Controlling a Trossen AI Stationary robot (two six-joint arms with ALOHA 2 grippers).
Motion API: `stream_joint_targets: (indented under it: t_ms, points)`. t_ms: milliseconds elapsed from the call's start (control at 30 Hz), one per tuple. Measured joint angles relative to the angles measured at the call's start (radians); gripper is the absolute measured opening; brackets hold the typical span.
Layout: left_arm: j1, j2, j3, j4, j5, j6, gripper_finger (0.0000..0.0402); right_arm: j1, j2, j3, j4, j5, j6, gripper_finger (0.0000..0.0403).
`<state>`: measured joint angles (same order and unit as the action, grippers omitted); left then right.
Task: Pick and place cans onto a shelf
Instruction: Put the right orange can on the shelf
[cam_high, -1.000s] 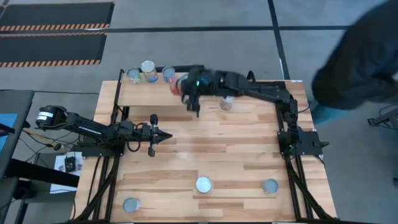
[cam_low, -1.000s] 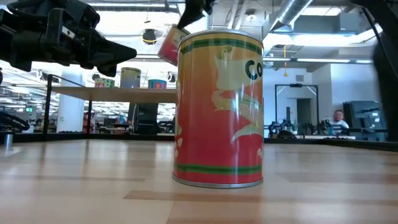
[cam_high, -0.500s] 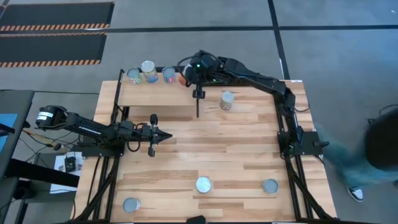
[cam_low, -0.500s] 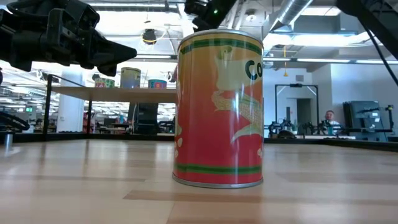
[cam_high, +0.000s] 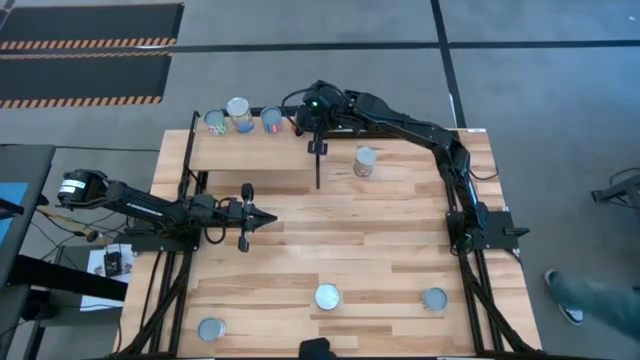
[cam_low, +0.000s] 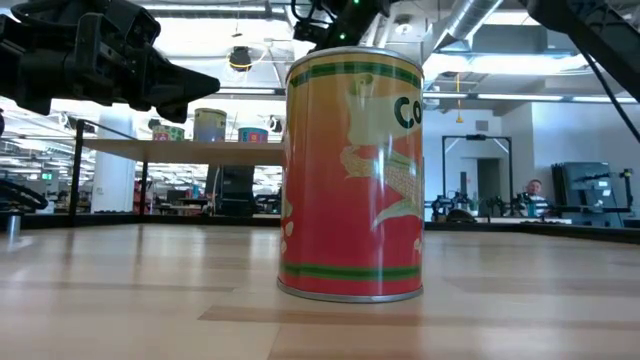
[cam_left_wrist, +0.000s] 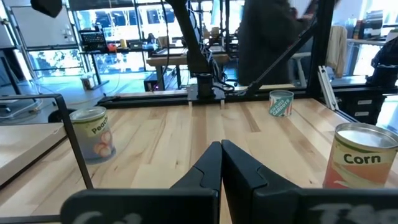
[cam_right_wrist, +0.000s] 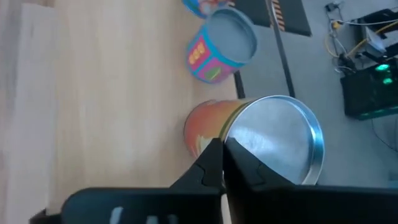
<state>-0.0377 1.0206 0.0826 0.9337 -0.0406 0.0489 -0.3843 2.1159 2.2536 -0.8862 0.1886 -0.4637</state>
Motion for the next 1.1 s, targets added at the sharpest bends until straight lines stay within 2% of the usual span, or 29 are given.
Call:
stream_joint_targets:
  t_ms: [767, 833, 967, 1033, 1100]
  points:
    - [0.0, 0.0, 0.0, 0.0, 0.0, -0.008, 0.0, -0.018, -0.001, 0.0, 0.038, 0.014, 0.049, 0.0083]
    - [0.0, 0.0, 0.0, 0.0, 0.0, -0.008, 0.0, -0.01, -0.015, 0.0, 0.013, 0.007, 0.06, 0.0078]
    - [0.0, 0.0, 0.0, 0.0, 0.0, -0.006, 0.0, -0.002, -0.034, 0.002, -0.038, -0.124, 0.066, 0.0041]
    - [0.0, 0.0, 0.0, 0.0, 0.0, -0.006, 0.0, -0.001, -0.024, 0.0, -0.063, -0.13, 0.066, 0.0015]
    - [0.0, 0.0, 0.0, 0.0, 0.0, -0.006, 0.0, 0.006, 0.002, 0.001, -0.053, -0.122, 0.065, 0.0009]
